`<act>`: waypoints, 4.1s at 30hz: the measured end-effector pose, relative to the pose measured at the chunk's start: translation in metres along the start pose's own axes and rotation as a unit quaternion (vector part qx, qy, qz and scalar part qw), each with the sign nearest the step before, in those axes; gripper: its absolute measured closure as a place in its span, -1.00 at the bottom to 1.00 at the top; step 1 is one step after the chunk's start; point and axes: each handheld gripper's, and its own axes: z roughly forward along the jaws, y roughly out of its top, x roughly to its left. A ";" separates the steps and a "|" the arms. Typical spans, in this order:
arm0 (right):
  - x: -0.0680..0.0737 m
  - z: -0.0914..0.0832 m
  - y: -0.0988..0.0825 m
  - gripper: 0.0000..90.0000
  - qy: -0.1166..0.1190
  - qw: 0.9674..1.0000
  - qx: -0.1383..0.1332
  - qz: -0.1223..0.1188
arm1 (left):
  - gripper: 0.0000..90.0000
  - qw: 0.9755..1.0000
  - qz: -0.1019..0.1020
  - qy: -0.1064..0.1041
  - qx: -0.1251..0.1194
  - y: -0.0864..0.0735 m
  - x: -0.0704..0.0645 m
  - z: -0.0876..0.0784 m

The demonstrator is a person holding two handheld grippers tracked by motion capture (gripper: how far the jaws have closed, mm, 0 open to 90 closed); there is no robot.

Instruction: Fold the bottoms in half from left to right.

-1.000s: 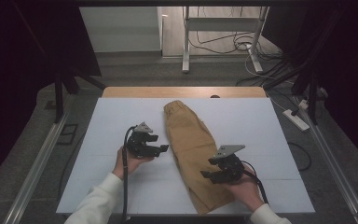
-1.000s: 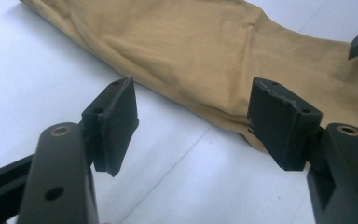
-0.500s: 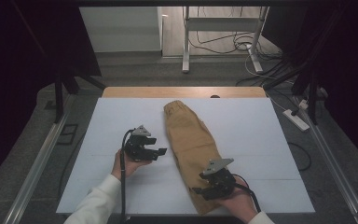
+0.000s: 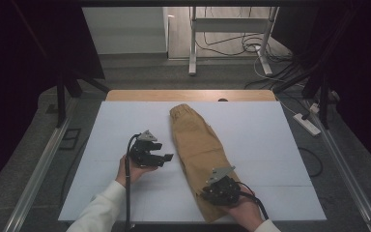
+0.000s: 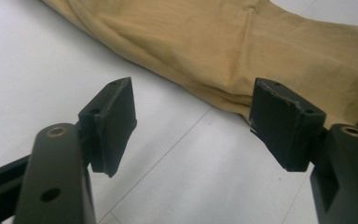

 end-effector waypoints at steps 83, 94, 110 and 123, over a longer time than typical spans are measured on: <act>0.018 0.004 0.011 0.87 0.004 1.000 0.001 -0.014 | -0.36 1.000 -0.003 0.008 -0.003 -0.001 0.003 -0.002; 0.024 0.008 0.016 0.87 0.020 1.000 -0.003 -0.017 | -0.36 1.000 -0.004 0.007 -0.005 -0.001 0.005 -0.003; 0.047 0.024 0.031 0.87 0.055 0.998 -0.005 -0.038 | -0.36 1.000 -0.003 0.005 -0.006 -0.001 0.006 -0.004; 0.054 0.031 0.037 0.71 0.064 0.996 -0.015 -0.055 | -0.36 1.000 -0.003 0.005 -0.005 -0.001 0.006 -0.004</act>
